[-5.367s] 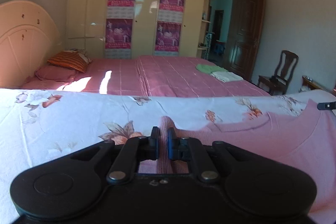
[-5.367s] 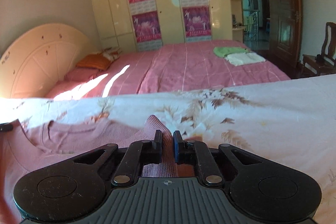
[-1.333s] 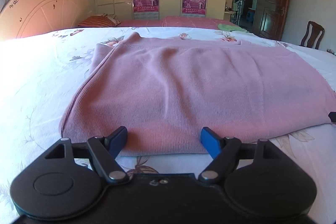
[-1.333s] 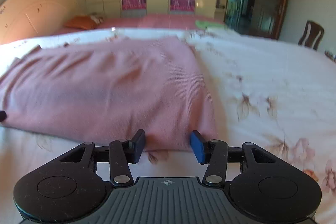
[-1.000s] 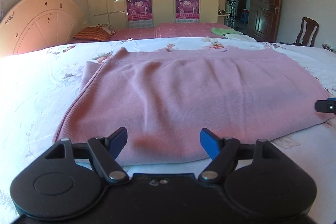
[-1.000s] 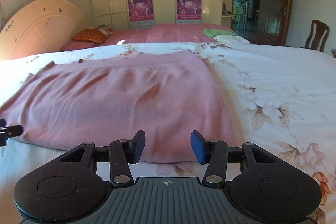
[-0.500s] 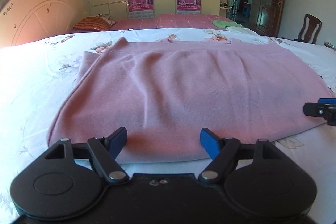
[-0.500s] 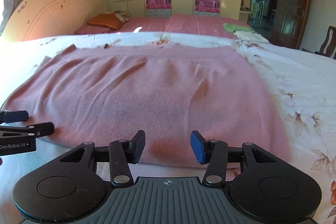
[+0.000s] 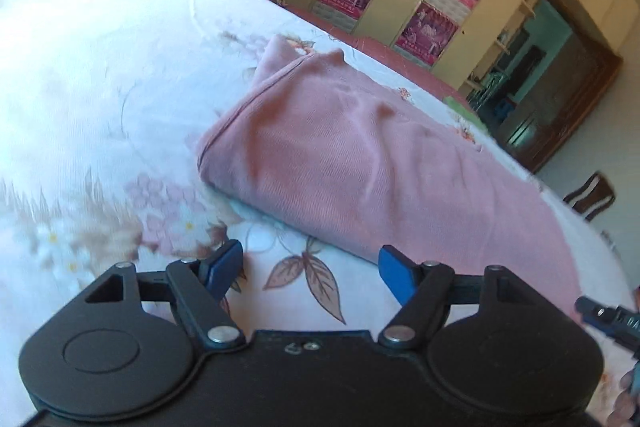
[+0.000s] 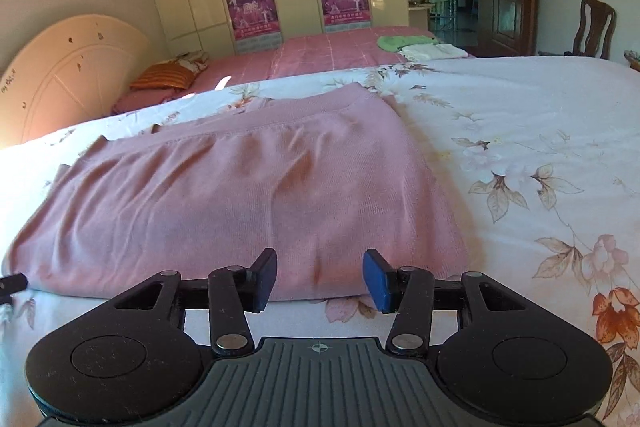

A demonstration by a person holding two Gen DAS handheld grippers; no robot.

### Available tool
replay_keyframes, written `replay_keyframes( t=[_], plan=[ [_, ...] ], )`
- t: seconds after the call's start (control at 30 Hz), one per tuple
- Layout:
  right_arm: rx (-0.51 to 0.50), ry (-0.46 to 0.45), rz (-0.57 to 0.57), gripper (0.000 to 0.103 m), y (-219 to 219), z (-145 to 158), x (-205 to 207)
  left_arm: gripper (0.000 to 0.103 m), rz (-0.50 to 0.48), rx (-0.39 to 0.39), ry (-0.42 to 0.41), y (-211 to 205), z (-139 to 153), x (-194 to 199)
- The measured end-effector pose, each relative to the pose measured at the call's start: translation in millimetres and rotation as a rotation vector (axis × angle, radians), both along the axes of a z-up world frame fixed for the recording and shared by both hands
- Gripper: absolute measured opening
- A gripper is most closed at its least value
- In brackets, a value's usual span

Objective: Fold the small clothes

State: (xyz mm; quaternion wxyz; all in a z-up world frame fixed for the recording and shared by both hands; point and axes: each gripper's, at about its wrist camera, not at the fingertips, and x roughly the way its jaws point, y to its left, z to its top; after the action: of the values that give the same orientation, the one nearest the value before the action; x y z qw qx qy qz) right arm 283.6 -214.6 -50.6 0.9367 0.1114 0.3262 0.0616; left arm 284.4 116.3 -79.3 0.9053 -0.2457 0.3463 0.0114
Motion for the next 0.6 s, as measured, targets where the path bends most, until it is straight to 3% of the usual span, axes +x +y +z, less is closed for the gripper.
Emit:
replay_keyframes(
  t=[0.03,0.07,0.17,0.23,0.5,0.6],
  plan=[
    [0.010,0.004,0.019,0.019,4,2,-1,0.073,0.017,-0.022,-0.007,2,-2,-1],
    [0.014,0.015,0.031,0.013,8,4,-1,0.073,0.050,-0.070,-0.016,6,-3,-1],
    [0.026,0.013,0.052,0.013,17,8,-4,0.073,0.148,-0.257,-0.048,26,-13,9],
    [0.036,0.015,0.057,0.013,21,9,-3,0.073,0.182,-0.322,-0.074,34,-19,19],
    [0.046,0.016,0.056,0.013,30,4,15,0.071,0.236,-0.371,-0.126,34,-27,58],
    [0.057,0.019,0.051,0.013,31,1,18,0.070,0.262,-0.452,-0.129,30,-29,51]
  ],
)
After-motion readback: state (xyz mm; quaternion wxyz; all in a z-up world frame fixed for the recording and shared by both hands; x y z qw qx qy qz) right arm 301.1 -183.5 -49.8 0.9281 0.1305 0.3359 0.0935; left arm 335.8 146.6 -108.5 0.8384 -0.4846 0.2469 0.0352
